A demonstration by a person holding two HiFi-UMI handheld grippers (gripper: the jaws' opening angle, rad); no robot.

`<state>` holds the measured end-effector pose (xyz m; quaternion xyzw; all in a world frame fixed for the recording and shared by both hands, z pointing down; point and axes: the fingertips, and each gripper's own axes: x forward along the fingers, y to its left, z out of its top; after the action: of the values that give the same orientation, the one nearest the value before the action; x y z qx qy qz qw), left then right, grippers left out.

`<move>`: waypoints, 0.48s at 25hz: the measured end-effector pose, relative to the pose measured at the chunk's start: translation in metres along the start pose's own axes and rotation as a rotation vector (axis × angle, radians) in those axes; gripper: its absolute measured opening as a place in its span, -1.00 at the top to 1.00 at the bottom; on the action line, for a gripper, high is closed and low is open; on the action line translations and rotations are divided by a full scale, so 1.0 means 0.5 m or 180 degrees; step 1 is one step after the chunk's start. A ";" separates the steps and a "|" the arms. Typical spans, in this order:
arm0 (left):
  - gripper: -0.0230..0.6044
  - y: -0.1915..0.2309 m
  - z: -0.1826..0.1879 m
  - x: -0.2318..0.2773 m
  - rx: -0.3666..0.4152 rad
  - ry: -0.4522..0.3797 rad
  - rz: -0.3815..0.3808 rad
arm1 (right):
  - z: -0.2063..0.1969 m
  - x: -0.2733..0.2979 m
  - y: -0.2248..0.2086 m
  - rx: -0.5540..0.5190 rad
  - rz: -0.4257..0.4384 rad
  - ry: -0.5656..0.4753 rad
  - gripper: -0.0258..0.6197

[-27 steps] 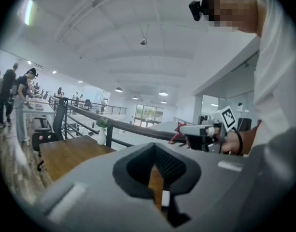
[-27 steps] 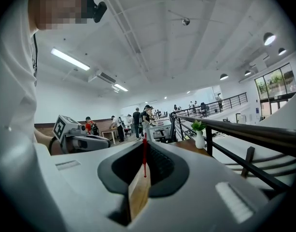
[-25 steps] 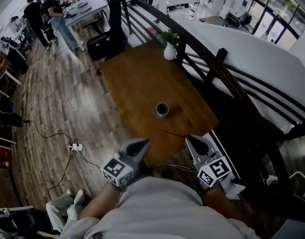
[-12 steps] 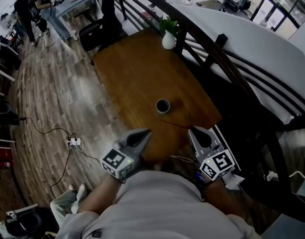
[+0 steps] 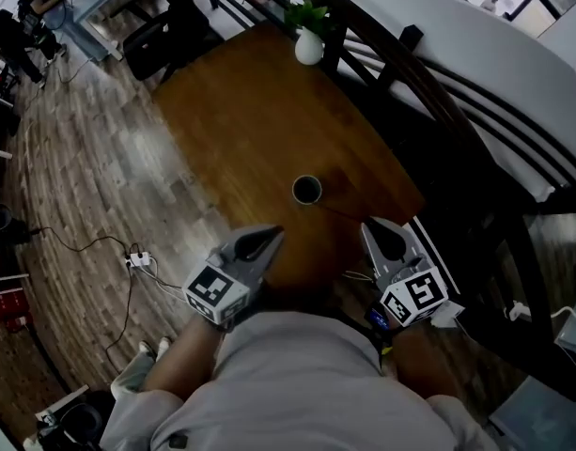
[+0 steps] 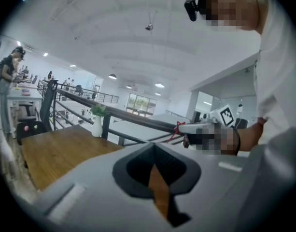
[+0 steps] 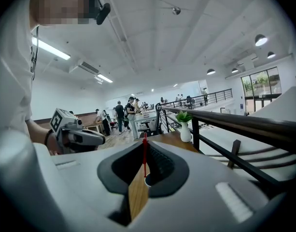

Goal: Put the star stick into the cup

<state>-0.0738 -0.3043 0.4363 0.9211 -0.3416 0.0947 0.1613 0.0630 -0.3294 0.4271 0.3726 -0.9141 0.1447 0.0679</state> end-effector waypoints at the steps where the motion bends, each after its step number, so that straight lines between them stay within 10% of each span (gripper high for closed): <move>1: 0.92 0.011 -0.008 0.005 -0.0016 0.0021 -0.0017 | -0.006 0.010 -0.007 -0.0044 -0.0036 0.0018 0.84; 12: 0.92 0.111 -0.080 0.063 -0.0135 0.0145 -0.0090 | -0.093 0.112 -0.076 -0.0016 -0.0193 0.0251 0.84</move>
<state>-0.0893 -0.3483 0.4953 0.9197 -0.3267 0.1061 0.1899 0.0504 -0.3775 0.4923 0.3940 -0.8994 0.1547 0.1091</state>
